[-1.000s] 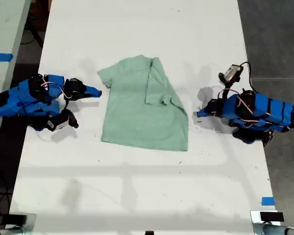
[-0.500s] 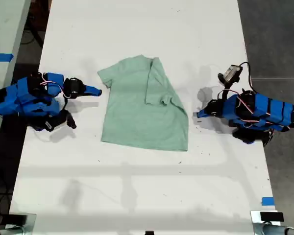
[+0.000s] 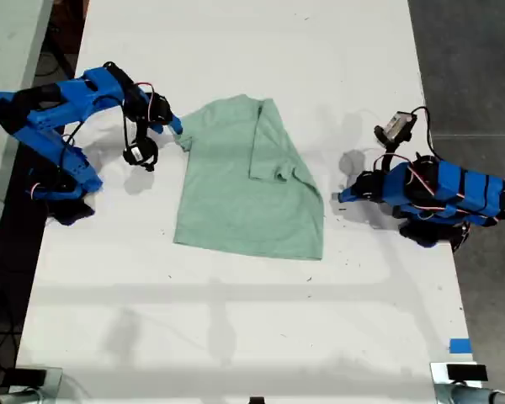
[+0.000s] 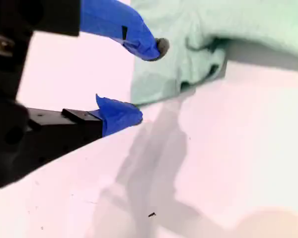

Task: Fold t shirt

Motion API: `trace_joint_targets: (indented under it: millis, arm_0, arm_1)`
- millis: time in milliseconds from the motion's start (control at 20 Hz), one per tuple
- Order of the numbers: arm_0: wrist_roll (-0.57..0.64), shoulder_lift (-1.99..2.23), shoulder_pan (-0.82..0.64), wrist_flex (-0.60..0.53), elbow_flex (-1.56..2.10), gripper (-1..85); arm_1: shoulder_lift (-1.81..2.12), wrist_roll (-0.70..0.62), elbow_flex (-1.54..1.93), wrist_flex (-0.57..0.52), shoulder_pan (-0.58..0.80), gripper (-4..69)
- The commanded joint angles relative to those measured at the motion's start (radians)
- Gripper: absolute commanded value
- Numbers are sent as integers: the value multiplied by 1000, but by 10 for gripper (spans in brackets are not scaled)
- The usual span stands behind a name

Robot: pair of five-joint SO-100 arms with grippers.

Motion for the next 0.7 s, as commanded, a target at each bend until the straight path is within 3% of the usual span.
trace_joint_targets:
  millis: [0, 300, 350, 450, 650]
  arm_0:
    - [26, -78, -60, -98, -44, 166]
    - [35, -225, -49, -97, -179, 157]
    - [37, -256, -49, -98, -196, 137]
    - [25, -374, -63, -72, -256, 0]
    - [-3, -345, 21, 25, -373, -1]
  arm_1:
    - [9, 9, 40, -2, -5, -2]
    - [9, 12, 38, 0, -5, -2]
    - [9, 12, 38, 0, -6, -2]
    - [9, 14, 38, 0, -6, -2]
    - [9, 14, 38, 2, -6, -2]
